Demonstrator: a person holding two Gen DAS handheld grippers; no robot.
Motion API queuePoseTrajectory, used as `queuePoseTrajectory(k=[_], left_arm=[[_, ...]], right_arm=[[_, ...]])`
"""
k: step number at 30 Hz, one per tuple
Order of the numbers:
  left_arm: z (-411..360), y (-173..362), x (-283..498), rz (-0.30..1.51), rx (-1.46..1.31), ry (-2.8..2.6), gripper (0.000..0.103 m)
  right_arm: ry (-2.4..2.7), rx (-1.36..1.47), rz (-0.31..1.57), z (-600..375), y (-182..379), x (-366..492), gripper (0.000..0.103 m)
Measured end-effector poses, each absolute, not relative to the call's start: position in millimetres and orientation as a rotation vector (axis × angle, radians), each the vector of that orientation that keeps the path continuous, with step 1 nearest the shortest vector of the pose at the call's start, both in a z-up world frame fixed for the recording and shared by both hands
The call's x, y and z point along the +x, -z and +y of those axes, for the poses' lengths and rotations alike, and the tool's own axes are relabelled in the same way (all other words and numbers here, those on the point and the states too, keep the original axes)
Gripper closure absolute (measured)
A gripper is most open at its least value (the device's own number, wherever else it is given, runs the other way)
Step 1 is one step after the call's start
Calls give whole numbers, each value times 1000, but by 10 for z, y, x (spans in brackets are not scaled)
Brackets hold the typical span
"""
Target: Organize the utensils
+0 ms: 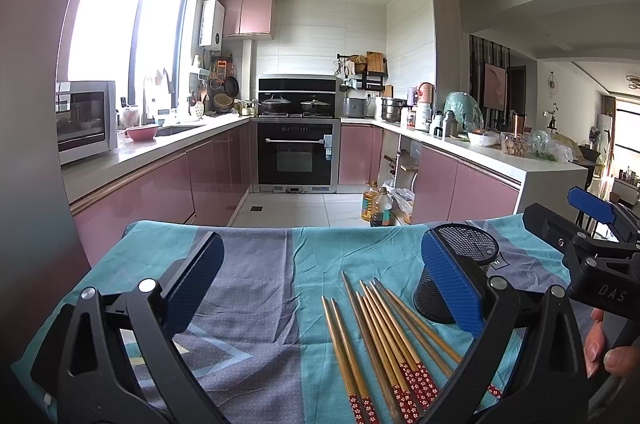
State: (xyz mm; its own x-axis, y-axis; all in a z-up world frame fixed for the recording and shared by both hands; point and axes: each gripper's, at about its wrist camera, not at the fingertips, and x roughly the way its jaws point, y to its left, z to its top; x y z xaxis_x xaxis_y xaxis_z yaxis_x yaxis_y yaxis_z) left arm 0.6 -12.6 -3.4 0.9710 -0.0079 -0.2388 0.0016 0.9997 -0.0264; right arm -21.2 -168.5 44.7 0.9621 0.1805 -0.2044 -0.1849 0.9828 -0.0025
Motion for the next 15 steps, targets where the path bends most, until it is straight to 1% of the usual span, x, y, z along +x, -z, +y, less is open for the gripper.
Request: queuePoseTrajectory(k=[15], left_arm=[[-138,34,9,243,-26,6,6]], right_arm=[[-185,-20,206,-1677,-444,-203,6]])
